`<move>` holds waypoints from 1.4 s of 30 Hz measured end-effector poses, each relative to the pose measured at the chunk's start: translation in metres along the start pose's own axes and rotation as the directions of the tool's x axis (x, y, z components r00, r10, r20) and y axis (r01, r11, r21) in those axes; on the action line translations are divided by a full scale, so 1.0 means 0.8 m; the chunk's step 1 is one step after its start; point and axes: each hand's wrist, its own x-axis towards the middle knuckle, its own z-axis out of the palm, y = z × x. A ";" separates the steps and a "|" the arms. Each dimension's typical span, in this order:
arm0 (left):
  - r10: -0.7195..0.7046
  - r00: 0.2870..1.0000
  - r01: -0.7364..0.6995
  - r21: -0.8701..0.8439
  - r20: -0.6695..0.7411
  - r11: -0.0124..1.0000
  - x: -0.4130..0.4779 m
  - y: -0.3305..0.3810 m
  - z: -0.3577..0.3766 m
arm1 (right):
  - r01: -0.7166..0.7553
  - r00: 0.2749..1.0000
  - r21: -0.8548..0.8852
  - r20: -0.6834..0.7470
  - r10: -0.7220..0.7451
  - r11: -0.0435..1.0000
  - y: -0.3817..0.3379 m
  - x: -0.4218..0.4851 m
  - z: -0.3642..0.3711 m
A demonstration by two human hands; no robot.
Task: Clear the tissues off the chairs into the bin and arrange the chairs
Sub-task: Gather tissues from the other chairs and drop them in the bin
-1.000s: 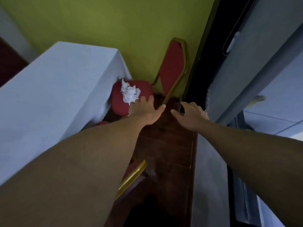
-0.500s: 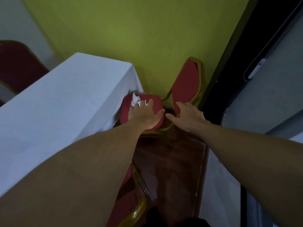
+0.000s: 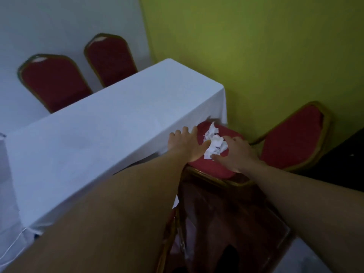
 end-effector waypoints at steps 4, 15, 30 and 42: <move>-0.061 0.998 0.061 0.017 -0.005 0.998 0.038 0.023 0.002 | 0.081 0.996 0.023 0.035 -0.082 0.996 0.019 0.052 -0.007; -0.121 0.990 0.125 -0.057 0.065 0.991 0.119 0.077 0.022 | 0.082 0.989 0.037 0.117 -0.086 0.996 0.095 0.139 -0.021; -0.006 0.965 0.033 -0.101 0.262 0.994 0.284 0.085 0.090 | -0.123 0.984 0.212 0.155 0.091 0.970 0.142 0.252 0.033; -0.019 0.914 0.093 -0.163 0.405 0.982 0.391 0.087 0.262 | -0.113 0.965 0.230 0.257 0.052 0.967 0.210 0.372 0.193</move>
